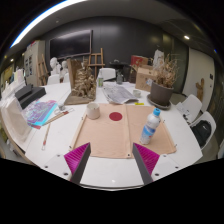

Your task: Pour water

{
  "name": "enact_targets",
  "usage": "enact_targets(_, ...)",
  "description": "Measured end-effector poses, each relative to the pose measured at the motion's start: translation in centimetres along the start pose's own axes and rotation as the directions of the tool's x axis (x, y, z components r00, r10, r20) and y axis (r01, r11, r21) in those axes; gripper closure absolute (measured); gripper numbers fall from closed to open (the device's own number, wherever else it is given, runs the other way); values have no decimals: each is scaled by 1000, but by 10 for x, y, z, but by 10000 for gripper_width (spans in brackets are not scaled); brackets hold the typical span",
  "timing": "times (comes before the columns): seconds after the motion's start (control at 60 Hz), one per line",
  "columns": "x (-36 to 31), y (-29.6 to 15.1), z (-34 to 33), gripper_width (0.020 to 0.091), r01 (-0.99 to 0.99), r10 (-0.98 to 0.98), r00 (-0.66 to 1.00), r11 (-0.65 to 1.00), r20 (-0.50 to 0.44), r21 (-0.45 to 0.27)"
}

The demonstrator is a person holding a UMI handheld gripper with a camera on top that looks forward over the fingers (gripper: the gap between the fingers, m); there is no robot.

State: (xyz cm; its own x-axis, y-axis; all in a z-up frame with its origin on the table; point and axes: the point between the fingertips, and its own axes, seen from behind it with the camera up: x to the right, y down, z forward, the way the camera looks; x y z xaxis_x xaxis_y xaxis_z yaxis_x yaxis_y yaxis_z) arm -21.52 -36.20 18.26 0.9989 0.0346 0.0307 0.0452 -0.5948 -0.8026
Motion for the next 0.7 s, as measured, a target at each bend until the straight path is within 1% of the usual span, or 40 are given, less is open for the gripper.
enact_targets(0.133, 84, 17, 30, 242, -17, 19, 997, 1000, -73, 22)
enact_targets(0.217, 126, 21, 55, 246, -29, 35, 995, 998, -98, 63)
enact_targets(0.3, 156, 12, 84, 245, -24, 36, 994, 993, -100, 119)
enact_targets(0.417, 180, -2, 131, 246, -12, 29, 995, 984, -91, 175)
enact_targets(0.583, 186, -7, 204, 259, -38, 47, 998, 982, -46, 184)
enact_targets(0.617, 186, -6, 215, 286, -40, 48, 998, 983, -37, 182)
enact_targets(0.65, 185, -5, 225, 345, -39, 44, 999, 983, -27, 180)
enact_targets(0.683, 184, -6, 231, 440, -40, 45, 999, 982, -24, 182)
enact_targets(0.7, 185, -6, 234, 502, -40, 46, 999, 981, -26, 191)
